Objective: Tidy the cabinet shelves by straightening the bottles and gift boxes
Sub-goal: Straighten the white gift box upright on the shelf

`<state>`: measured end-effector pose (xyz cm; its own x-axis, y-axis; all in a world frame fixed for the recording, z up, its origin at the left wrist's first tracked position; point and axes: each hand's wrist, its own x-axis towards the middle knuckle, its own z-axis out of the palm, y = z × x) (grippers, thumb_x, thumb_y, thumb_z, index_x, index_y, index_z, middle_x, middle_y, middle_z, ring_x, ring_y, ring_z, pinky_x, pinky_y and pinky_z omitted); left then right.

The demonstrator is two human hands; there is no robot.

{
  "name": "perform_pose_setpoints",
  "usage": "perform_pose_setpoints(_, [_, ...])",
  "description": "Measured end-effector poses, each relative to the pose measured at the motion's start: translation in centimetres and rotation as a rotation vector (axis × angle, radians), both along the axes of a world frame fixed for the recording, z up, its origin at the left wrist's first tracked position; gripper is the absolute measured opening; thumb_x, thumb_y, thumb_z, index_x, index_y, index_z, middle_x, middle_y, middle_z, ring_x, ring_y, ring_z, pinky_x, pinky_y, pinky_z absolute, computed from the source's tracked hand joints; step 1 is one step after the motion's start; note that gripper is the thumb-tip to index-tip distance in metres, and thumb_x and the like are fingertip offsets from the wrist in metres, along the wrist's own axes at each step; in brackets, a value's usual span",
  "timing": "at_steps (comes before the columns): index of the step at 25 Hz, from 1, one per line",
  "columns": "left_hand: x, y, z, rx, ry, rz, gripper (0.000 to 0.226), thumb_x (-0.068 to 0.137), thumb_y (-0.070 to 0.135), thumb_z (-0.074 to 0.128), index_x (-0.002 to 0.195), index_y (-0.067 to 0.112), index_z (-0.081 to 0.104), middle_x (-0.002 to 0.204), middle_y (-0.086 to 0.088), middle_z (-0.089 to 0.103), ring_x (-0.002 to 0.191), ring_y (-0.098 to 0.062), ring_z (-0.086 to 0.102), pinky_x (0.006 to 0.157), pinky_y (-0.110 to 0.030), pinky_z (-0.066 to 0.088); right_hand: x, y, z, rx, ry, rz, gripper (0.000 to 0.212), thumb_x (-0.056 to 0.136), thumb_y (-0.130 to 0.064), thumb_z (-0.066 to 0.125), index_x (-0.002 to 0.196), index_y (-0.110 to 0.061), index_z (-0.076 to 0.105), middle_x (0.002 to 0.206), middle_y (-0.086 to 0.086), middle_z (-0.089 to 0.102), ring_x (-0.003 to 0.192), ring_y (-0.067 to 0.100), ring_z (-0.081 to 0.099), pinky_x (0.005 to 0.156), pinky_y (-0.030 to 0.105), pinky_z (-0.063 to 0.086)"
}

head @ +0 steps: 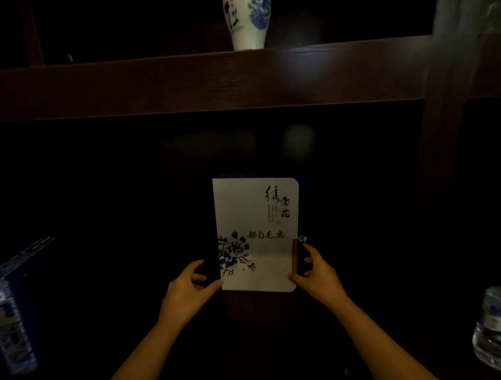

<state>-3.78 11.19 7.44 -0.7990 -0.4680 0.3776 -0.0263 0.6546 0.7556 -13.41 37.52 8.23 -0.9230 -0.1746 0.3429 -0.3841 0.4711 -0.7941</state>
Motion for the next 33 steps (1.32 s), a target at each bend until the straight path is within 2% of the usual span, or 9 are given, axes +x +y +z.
perform_pose_setpoints(3, [-4.4,-2.3,1.6,0.02,0.038,-0.004,0.076,0.064,0.045,0.078,0.13,0.022,0.048,0.095,0.001,0.064,0.083,-0.013,0.061,0.071,-0.025,0.049,-3.7,-1.0,1.6,-0.087,-0.041,-0.093,0.097,0.067,-0.027,0.078,0.142,-0.026,0.017,0.136,0.01,0.045,0.111,0.023,0.052,0.086,0.031,0.047])
perform_pose_setpoints(8, [-12.0,-4.8,4.7,0.01,0.03,-0.064,0.086,0.063,0.04,0.081,0.136,0.018,0.041,0.124,-0.012,0.06,0.111,-0.027,0.059,0.089,-0.036,0.05,-8.4,-2.4,3.2,-0.215,0.022,-0.212,0.099,0.063,-0.023,0.082,0.141,-0.02,0.022,0.136,0.011,0.048,0.12,0.024,0.047,0.087,0.026,0.038])
perform_pose_setpoints(11, [-15.8,-5.0,5.1,0.192,0.023,-0.143,0.087,0.068,0.027,0.08,0.14,0.018,0.033,0.137,-0.013,0.049,0.123,-0.028,0.049,0.096,-0.035,0.043,-11.0,-3.0,2.9,-0.258,0.028,-0.247,0.099,0.062,-0.024,0.082,0.141,-0.021,0.023,0.141,0.012,0.042,0.128,0.029,0.041,0.091,0.028,0.035])
perform_pose_setpoints(13, [-17.5,-4.0,4.4,0.285,0.02,-0.204,0.079,0.073,0.019,0.077,0.139,0.016,0.034,0.136,-0.015,0.05,0.12,-0.03,0.051,0.096,-0.036,0.044,-12.2,-3.5,2.5,-0.305,0.007,-0.318,0.1,0.062,-0.021,0.082,0.141,-0.023,0.021,0.141,0.013,0.041,0.127,0.031,0.041,0.093,0.034,0.039])
perform_pose_setpoints(16, [-18.7,-2.4,2.9,0.338,0.076,-0.184,0.066,0.076,0.011,0.073,0.134,0.01,0.041,0.129,-0.019,0.055,0.115,-0.032,0.054,0.093,-0.033,0.042,-13.4,-3.5,1.8,-0.319,-0.039,-0.388,0.09,0.068,-0.018,0.077,0.141,-0.02,0.023,0.139,0.016,0.044,0.123,0.034,0.045,0.092,0.043,0.045])
perform_pose_setpoints(20, [-18.8,-1.9,2.6,0.353,0.097,-0.129,0.066,0.076,0.009,0.072,0.134,0.006,0.041,0.129,-0.02,0.055,0.117,-0.035,0.053,0.098,-0.039,0.042,-14.0,-3.9,1.6,-0.312,-0.085,-0.382,0.074,0.075,-0.015,0.071,0.137,-0.012,0.031,0.134,0.02,0.048,0.119,0.035,0.049,0.093,0.047,0.048])
perform_pose_setpoints(26, [-17.8,-2.1,2.8,0.309,0.119,-0.153,0.059,0.078,0.007,0.07,0.132,0.007,0.045,0.129,-0.018,0.056,0.116,-0.031,0.054,0.098,-0.036,0.043,-14.1,-3.9,1.5,-0.409,-0.117,-0.416,0.08,0.074,-0.008,0.071,0.139,-0.01,0.025,0.138,0.021,0.044,0.123,0.036,0.045,0.093,0.045,0.044])
perform_pose_setpoints(29, [-16.7,-2.1,2.8,0.258,0.134,-0.135,0.056,0.077,0.008,0.072,0.128,0.007,0.049,0.125,-0.018,0.059,0.112,-0.029,0.057,0.093,-0.031,0.043,-13.4,-3.5,1.5,-0.411,-0.118,-0.434,0.079,0.073,-0.009,0.072,0.139,-0.012,0.027,0.136,0.02,0.046,0.122,0.035,0.047,0.089,0.041,0.045])
perform_pose_setpoints(33, [-14.5,-2.6,2.5,0.17,0.147,-0.129,0.053,0.076,0.006,0.072,0.124,0.001,0.053,0.122,-0.021,0.061,0.112,-0.032,0.058,0.095,-0.033,0.043,-11.0,-2.7,1.4,-0.386,-0.084,-0.473,0.08,0.069,-0.014,0.077,0.136,-0.011,0.033,0.131,0.02,0.051,0.115,0.035,0.052,0.08,0.035,0.047])
